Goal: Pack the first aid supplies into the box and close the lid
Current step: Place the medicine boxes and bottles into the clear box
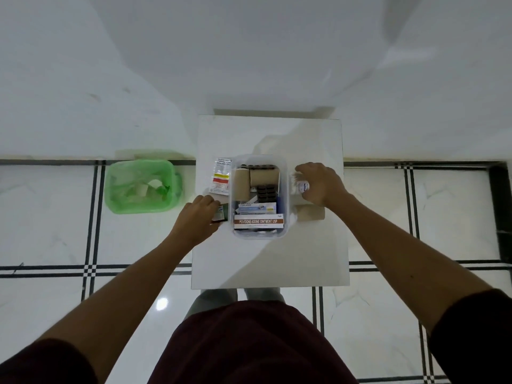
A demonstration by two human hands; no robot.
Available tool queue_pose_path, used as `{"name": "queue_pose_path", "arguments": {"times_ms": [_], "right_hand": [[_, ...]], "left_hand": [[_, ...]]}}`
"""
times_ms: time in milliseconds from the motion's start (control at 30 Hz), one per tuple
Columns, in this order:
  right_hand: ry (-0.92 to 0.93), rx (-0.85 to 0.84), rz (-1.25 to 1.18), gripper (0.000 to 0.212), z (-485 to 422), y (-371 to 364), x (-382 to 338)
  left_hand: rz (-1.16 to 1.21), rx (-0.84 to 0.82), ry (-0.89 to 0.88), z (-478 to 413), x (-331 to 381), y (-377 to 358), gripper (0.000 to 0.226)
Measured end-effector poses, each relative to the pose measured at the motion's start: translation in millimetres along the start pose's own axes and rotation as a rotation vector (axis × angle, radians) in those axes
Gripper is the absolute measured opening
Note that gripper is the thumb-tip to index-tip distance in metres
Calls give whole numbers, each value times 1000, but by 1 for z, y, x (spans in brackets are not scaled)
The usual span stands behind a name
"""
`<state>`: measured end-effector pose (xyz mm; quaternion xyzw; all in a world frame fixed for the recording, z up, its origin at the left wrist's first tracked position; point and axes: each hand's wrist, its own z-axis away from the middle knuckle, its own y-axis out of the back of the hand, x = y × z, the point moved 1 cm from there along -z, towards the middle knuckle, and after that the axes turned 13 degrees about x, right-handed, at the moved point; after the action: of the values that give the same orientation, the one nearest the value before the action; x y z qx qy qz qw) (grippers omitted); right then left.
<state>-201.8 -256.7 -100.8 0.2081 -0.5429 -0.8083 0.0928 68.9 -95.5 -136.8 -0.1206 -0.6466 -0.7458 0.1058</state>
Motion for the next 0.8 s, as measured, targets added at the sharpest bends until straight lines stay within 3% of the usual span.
{"name": "queue_pose_path", "arguments": {"times_ms": [200, 367, 567, 667, 800], "right_hand": [[-77, 135, -84, 57, 8, 5, 1], [-145, 354, -197, 65, 16, 36, -2], [42, 372, -390, 71, 11, 69, -32], [115, 298, -410, 73, -1, 73, -53], [213, 180, -389, 60, -20, 66, -71]], "left_hand": [[134, 49, 221, 3, -4, 3, 39], [256, 245, 334, 13, -22, 32, 38], [323, 375, 58, -15, -10, 100, 48], [281, 271, -196, -38, 23, 107, 48], [181, 128, -359, -50, 60, 78, 36]]}}
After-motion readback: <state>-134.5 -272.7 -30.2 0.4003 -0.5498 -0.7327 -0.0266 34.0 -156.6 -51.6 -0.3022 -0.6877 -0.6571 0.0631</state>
